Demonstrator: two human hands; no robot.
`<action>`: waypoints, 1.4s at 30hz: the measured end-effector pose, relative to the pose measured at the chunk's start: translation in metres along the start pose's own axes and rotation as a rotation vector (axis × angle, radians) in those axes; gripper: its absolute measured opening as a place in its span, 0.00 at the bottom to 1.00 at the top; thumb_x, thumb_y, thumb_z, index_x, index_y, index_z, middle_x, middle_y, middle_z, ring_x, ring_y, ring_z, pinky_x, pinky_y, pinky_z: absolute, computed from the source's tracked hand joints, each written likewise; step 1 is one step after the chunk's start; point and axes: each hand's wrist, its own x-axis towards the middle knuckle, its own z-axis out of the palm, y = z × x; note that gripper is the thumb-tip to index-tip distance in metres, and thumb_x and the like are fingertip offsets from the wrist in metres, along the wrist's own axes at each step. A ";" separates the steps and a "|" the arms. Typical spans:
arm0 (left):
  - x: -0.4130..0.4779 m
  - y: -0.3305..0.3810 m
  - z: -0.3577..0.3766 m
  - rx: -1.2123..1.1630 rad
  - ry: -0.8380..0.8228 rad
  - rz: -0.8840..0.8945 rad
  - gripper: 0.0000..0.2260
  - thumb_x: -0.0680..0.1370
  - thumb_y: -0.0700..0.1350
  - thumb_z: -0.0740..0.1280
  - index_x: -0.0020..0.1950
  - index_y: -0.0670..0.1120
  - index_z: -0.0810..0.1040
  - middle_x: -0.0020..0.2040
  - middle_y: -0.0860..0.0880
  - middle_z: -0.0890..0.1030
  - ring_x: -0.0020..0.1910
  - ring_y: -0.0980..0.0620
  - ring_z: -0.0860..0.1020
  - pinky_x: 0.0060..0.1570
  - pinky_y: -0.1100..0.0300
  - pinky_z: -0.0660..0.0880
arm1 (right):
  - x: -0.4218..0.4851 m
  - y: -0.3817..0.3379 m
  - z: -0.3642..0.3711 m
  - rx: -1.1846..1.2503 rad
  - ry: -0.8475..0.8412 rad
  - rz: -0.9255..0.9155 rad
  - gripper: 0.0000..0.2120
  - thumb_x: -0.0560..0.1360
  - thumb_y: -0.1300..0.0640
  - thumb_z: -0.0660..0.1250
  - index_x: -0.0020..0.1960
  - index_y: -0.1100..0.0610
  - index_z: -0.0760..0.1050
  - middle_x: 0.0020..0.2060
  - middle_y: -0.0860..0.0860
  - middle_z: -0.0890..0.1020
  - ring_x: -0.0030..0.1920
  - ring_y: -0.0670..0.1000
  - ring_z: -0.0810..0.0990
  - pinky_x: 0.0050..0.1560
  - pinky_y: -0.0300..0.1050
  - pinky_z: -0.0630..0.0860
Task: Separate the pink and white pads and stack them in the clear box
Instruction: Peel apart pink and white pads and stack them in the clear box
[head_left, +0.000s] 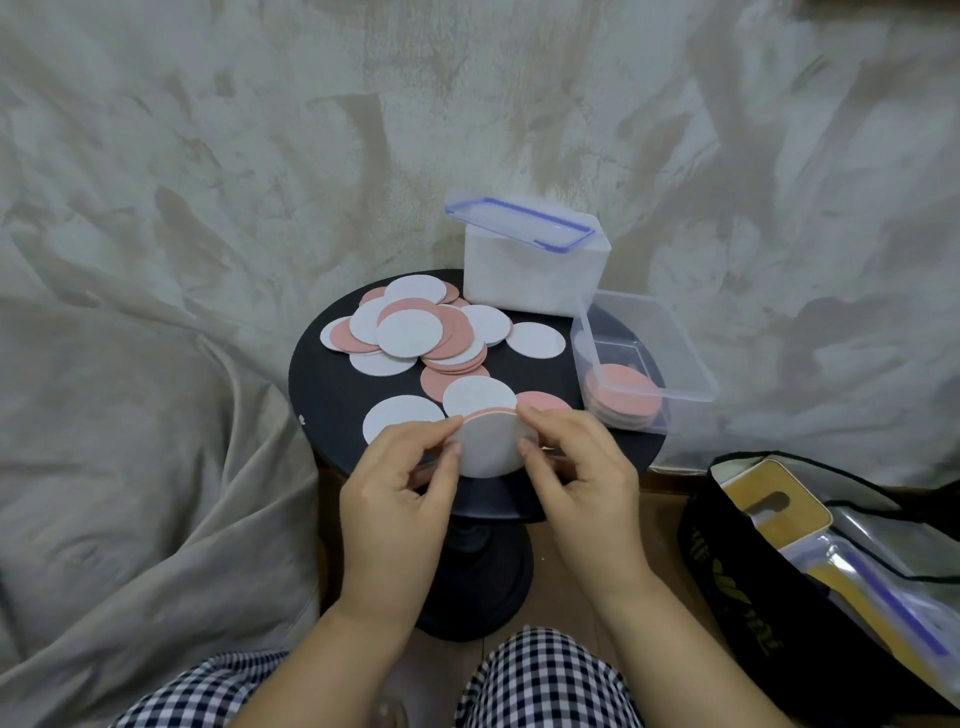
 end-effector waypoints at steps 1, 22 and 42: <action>0.002 0.001 0.001 -0.014 -0.010 -0.014 0.13 0.72 0.33 0.70 0.50 0.49 0.80 0.46 0.57 0.79 0.47 0.63 0.78 0.44 0.75 0.72 | 0.003 -0.001 -0.003 0.027 -0.012 0.029 0.15 0.72 0.67 0.67 0.56 0.52 0.77 0.50 0.46 0.78 0.51 0.38 0.76 0.46 0.27 0.72; 0.047 0.018 0.109 -0.025 -0.443 0.148 0.10 0.73 0.41 0.70 0.52 0.46 0.76 0.51 0.55 0.71 0.51 0.56 0.74 0.48 0.62 0.77 | 0.133 0.036 -0.136 -0.099 -0.409 0.616 0.12 0.73 0.67 0.68 0.50 0.52 0.79 0.49 0.59 0.81 0.42 0.51 0.81 0.36 0.36 0.80; 0.044 0.012 0.114 -0.030 -0.375 0.117 0.13 0.70 0.39 0.73 0.53 0.46 0.76 0.50 0.59 0.71 0.49 0.63 0.74 0.38 0.77 0.71 | 0.161 0.060 -0.100 -0.494 -0.878 0.505 0.08 0.73 0.62 0.68 0.52 0.56 0.80 0.43 0.48 0.83 0.43 0.51 0.83 0.46 0.41 0.81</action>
